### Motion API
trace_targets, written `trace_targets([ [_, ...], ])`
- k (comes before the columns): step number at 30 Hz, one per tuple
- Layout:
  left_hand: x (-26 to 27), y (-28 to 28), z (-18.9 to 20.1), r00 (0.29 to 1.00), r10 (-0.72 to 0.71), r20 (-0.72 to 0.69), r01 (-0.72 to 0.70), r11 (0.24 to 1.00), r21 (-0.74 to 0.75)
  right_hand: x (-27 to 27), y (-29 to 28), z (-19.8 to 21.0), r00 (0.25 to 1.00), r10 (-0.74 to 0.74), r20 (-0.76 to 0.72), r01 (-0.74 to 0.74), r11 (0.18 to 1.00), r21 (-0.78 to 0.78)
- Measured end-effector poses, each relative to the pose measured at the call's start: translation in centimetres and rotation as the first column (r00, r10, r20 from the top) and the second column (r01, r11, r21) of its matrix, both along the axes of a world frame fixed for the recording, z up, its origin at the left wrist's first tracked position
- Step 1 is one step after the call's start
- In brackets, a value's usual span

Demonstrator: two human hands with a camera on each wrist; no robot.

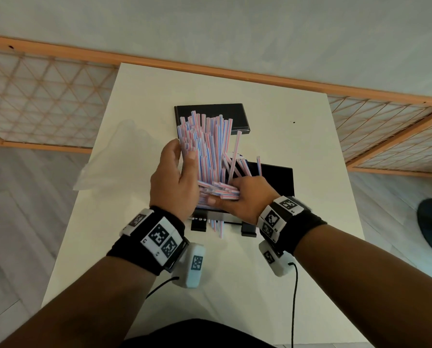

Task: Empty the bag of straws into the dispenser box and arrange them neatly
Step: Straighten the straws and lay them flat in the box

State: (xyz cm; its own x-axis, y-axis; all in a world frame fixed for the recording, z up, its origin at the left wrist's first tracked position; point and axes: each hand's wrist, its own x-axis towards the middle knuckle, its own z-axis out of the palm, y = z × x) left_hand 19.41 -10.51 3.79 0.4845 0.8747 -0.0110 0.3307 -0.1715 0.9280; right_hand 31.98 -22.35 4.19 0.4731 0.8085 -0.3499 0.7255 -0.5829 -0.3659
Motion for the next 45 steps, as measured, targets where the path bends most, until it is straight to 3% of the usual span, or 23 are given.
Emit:
trace_targets([
  [2,-0.3,0.2,0.2,0.998,-0.036,-0.056,0.037,0.999,0.024,0.2,0.0,0.0,1.000,0.013,0.011,-0.012,0.998,-0.063],
  [6,0.1,-0.8,0.7,0.974,-0.137,-0.181,0.123,0.988,-0.088,-0.7,0.0,-0.1,0.997,0.011,-0.077,-0.005,0.998,0.070],
  [10,0.1,-1.8,-0.1,0.914,-0.198,-0.355,0.197,0.980,-0.038,-1.0,0.3,-0.3,0.998,-0.009,-0.064,0.007,1.000,-0.028],
  [15,0.0,-1.7,-0.8,0.864,-0.193,-0.464,0.221,0.975,0.005,-1.4,0.3,0.8,0.995,0.020,-0.099,-0.006,0.990,0.139],
  [19,-0.5,-1.3,-1.3,0.904,-0.182,-0.387,0.199,0.980,0.004,0.1,-1.3,3.1,1.000,0.000,-0.011,0.002,0.981,0.193],
  [23,-1.2,-0.8,0.2,0.960,-0.111,-0.256,0.114,0.993,-0.003,3.6,-2.3,4.8,0.970,-0.183,0.159,0.139,0.958,0.251],
  [26,-1.1,-0.3,2.3,0.989,-0.040,-0.145,0.064,0.985,0.160,5.7,-1.8,4.9,0.955,-0.216,0.205,0.198,0.974,0.108],
  [29,-0.7,-0.5,4.6,0.996,-0.091,-0.005,0.086,0.922,0.378,6.4,-0.9,4.1,0.966,-0.157,0.206,0.158,0.987,0.015],
  [31,-0.2,-0.9,5.6,0.987,-0.150,0.059,0.101,0.859,0.501,6.3,-0.4,3.9,0.970,-0.109,0.217,0.112,0.994,-0.003],
  [33,0.2,-1.3,6.1,0.974,-0.200,0.104,0.113,0.832,0.543,6.1,-0.4,4.2,0.969,-0.123,0.214,0.108,0.991,0.078],
  [38,0.7,-2.1,6.0,0.966,-0.231,0.114,0.171,0.906,0.388,5.1,-1.5,7.0,0.964,-0.143,0.225,0.048,0.923,0.382],
  [42,1.3,-2.1,5.9,0.980,-0.161,0.113,0.135,0.968,0.214,3.7,-2.4,10.0,0.965,-0.097,0.245,-0.057,0.832,0.553],
  [44,1.9,-2.1,6.2,0.990,-0.119,0.069,0.113,0.990,0.080,2.7,-2.8,10.5,0.967,-0.060,0.247,-0.100,0.802,0.588],
  [45,2.3,-2.1,6.4,0.992,-0.101,0.082,0.106,0.993,-0.058,2.1,-2.9,10.3,0.970,-0.038,0.240,-0.114,0.802,0.587],
])
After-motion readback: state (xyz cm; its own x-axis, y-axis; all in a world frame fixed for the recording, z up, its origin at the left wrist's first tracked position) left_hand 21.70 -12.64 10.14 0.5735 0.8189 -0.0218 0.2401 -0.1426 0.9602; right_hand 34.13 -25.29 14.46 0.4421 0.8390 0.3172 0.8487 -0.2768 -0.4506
